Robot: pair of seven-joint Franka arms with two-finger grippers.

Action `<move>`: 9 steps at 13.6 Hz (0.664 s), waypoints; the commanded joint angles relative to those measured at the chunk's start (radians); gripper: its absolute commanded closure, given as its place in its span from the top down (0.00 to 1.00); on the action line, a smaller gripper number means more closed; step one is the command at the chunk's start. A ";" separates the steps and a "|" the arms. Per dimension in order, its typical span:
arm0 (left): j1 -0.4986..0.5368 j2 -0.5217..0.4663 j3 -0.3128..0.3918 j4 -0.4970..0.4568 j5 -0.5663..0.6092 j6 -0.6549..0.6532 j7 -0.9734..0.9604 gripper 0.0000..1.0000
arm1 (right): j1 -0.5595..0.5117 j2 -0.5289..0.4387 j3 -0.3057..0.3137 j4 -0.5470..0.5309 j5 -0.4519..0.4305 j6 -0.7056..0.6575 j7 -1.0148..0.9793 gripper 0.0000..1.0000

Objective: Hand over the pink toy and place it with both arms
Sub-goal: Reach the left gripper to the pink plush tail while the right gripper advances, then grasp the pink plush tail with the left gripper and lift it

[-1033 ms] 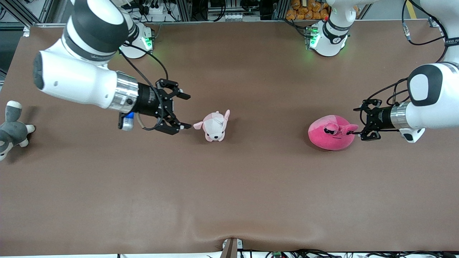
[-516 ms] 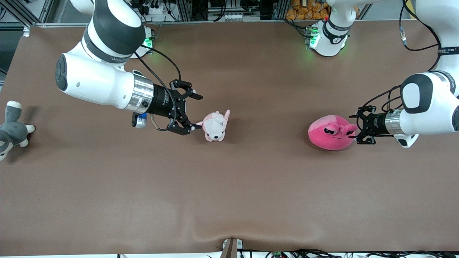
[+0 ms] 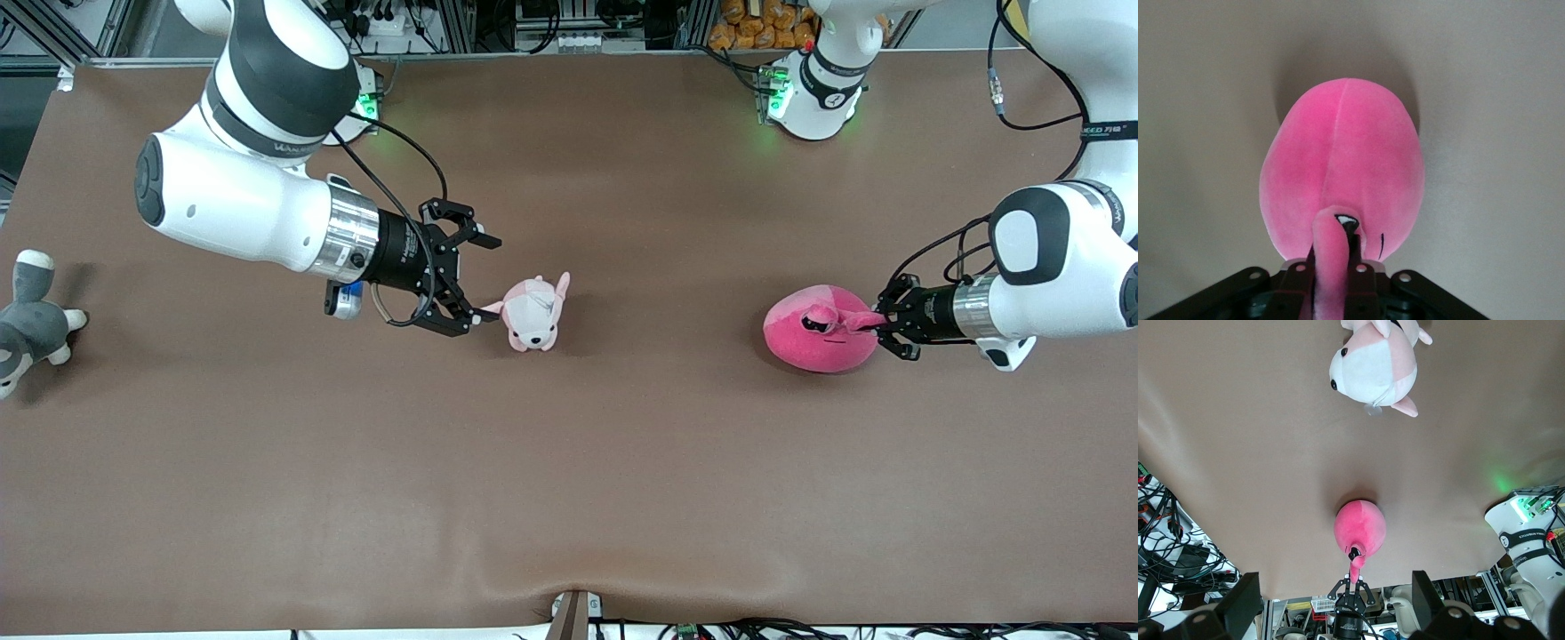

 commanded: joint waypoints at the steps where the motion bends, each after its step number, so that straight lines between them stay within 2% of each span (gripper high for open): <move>1: -0.002 -0.011 -0.001 0.033 -0.023 -0.015 -0.012 0.00 | 0.006 0.005 -0.007 0.015 0.002 -0.002 0.017 1.00; 4: 0.003 -0.025 -0.011 0.103 -0.027 -0.107 -0.017 0.00 | 0.004 0.005 -0.007 0.017 0.002 -0.005 0.017 1.00; 7: -0.002 -0.043 -0.015 0.195 -0.118 -0.251 -0.061 0.00 | 0.003 0.004 -0.007 0.017 0.002 -0.005 0.019 1.00; 9: -0.019 -0.046 -0.068 0.288 -0.106 -0.319 -0.188 0.00 | -0.002 0.004 -0.007 0.017 0.014 -0.003 0.023 1.00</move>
